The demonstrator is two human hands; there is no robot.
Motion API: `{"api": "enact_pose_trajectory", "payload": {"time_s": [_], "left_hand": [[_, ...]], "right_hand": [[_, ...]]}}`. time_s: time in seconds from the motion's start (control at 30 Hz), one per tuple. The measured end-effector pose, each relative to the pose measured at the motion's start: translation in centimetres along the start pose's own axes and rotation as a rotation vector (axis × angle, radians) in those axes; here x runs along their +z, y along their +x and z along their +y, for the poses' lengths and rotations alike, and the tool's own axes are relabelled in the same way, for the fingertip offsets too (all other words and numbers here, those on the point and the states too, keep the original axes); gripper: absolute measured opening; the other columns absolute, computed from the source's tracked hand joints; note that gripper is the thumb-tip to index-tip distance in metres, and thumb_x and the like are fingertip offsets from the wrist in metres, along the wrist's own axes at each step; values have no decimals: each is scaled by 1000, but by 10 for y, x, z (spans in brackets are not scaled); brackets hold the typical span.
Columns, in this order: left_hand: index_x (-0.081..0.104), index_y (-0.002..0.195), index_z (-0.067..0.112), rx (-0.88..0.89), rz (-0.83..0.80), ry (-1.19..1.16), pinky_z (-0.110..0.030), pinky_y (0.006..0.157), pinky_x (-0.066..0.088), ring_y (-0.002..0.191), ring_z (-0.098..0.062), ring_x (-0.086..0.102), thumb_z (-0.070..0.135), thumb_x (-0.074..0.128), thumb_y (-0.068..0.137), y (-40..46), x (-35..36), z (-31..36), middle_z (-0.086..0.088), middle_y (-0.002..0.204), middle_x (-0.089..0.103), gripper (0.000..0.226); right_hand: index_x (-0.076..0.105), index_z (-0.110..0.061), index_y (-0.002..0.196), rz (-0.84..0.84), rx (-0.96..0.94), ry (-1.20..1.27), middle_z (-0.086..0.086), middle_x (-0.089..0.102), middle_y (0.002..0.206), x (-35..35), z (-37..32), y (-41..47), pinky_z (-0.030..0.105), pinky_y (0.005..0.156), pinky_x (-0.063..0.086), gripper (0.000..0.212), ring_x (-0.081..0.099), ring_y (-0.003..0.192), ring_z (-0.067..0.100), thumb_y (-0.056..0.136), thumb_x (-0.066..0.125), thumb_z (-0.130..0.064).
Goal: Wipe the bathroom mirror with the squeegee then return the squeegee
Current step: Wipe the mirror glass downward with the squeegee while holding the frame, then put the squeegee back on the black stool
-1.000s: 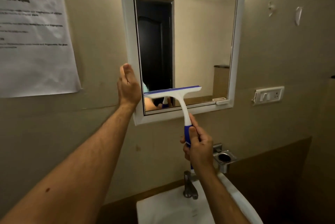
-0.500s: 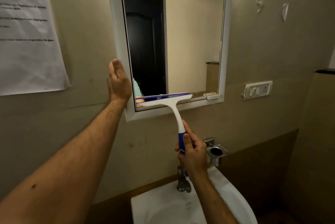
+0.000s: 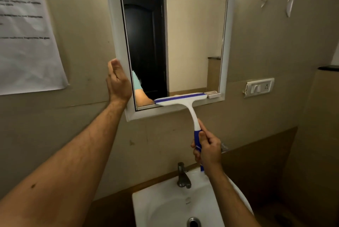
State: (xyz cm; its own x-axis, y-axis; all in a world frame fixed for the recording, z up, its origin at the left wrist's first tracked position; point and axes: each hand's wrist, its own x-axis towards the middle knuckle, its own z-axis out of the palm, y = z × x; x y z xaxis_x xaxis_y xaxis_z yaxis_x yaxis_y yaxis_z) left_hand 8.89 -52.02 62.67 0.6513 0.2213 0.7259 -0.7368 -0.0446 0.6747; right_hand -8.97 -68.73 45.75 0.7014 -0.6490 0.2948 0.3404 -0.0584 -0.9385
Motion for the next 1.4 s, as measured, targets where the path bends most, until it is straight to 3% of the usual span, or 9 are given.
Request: {"api": "enact_pose_trajectory", "payload": {"time_s": [0.1,0.2,0.33,0.5,0.73,0.93,1.07,1.23,1.4], "left_hand": [[44,83,38,-12,-21,11,11,56,27,59,32,39,40,22,102,-1,-1,5,23,68,36,29],[44,95,33,-13,-54,45,11,58,28,64,34,39,40,22,103,1,-6,1,24,74,37,24],[46,112,21,-3,-187,101,-19,66,48,78,3,55,47,21,101,1,-25,-17,3,89,57,38],[40,135,20,24,-299,173,-25,91,40,111,-15,49,50,23,99,-16,-81,-47,-6,127,52,49],[38,139,23,52,-397,309,-28,99,33,122,-17,44,58,25,94,-51,-204,-88,-4,135,49,58],[31,143,23,-9,-602,546,-37,105,34,128,-15,38,63,19,94,-142,-367,-154,-1,140,44,64],[34,143,19,-151,-640,705,-40,108,33,131,-18,35,61,21,94,-215,-469,-191,-3,141,43,65],[34,144,19,-345,-688,870,-39,113,24,138,-19,24,58,21,94,-300,-574,-225,-3,148,36,64],[29,146,20,-553,-720,966,-46,112,26,142,-17,17,68,8,90,-365,-626,-258,-1,152,28,77]], "right_hand": [[57,-40,128,38,-47,12,5,64,71,0,-22,15,18,40,43,32,51,45,4,100,45,-30],[56,-45,126,71,-66,10,2,64,67,3,-36,28,20,39,42,31,50,44,6,101,45,-32],[58,-43,126,103,-22,20,4,64,67,10,-27,19,21,39,42,31,49,43,8,101,44,-32],[59,-34,131,173,58,-2,9,62,73,21,-19,-15,22,39,42,33,49,44,9,102,43,-33],[59,-37,130,220,-48,47,3,63,67,97,-34,-87,22,36,39,32,46,42,10,102,45,-32],[63,-30,121,119,62,40,2,61,59,194,51,-228,21,34,34,28,44,38,10,97,57,-17],[56,-38,121,-35,269,-211,5,71,95,232,125,-324,32,56,52,42,63,68,17,88,69,-17],[50,-41,105,-259,532,-464,-2,69,96,253,196,-400,25,60,57,41,69,73,12,84,72,-15],[52,-19,109,-349,646,-600,5,64,94,268,264,-430,50,68,59,30,68,79,26,85,69,-14]]}}
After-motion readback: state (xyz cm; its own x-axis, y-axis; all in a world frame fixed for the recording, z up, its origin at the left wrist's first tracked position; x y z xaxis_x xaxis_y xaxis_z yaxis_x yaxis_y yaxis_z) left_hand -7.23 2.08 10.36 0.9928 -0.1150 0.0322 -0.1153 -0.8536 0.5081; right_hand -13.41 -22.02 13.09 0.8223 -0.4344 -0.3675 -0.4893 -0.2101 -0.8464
